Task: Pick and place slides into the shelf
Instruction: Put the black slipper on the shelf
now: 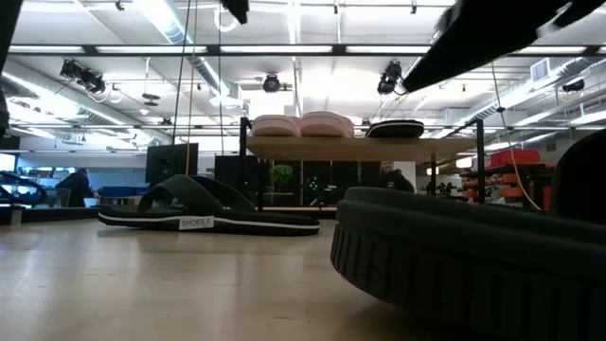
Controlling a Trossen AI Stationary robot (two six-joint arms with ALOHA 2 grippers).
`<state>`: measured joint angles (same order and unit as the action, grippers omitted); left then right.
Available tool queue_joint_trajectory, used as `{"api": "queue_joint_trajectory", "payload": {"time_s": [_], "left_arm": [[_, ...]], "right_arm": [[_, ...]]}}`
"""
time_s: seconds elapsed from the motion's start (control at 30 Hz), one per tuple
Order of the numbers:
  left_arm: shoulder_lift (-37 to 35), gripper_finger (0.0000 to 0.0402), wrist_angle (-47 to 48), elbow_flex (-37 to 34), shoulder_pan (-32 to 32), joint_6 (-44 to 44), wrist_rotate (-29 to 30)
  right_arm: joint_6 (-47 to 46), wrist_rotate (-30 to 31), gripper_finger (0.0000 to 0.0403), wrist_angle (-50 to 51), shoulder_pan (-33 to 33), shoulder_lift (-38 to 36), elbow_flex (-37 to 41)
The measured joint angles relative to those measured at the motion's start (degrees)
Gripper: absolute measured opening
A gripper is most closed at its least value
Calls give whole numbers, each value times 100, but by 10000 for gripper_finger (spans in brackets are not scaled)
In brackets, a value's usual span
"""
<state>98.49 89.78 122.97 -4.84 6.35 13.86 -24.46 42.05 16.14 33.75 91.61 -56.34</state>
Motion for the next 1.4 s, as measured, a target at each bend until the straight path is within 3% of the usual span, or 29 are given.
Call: {"api": "queue_joint_trajectory", "payload": {"time_s": [0.17,0.37,0.53,0.73,1.0,1.4], "left_arm": [[-345,188,-235,-1253,592,489,49],[-586,178,-174,-3054,1101,1707,301],[-634,172,-141,-4403,1385,2862,321],[-638,175,-207,-5637,1595,3693,293],[-635,173,-125,-6493,1609,4244,102],[-638,152,-545,-6851,2012,4557,87]], "right_arm": [[1391,-1137,106,-1273,-742,7,341],[3037,-2656,106,-2586,-1568,51,529],[3293,-3156,106,-2760,-2227,209,528],[3456,-3754,108,-3223,-2881,1002,211],[3866,-3953,120,-3255,-3483,2070,-908],[4098,-4295,122,-2322,-4006,3052,-2290]]}}
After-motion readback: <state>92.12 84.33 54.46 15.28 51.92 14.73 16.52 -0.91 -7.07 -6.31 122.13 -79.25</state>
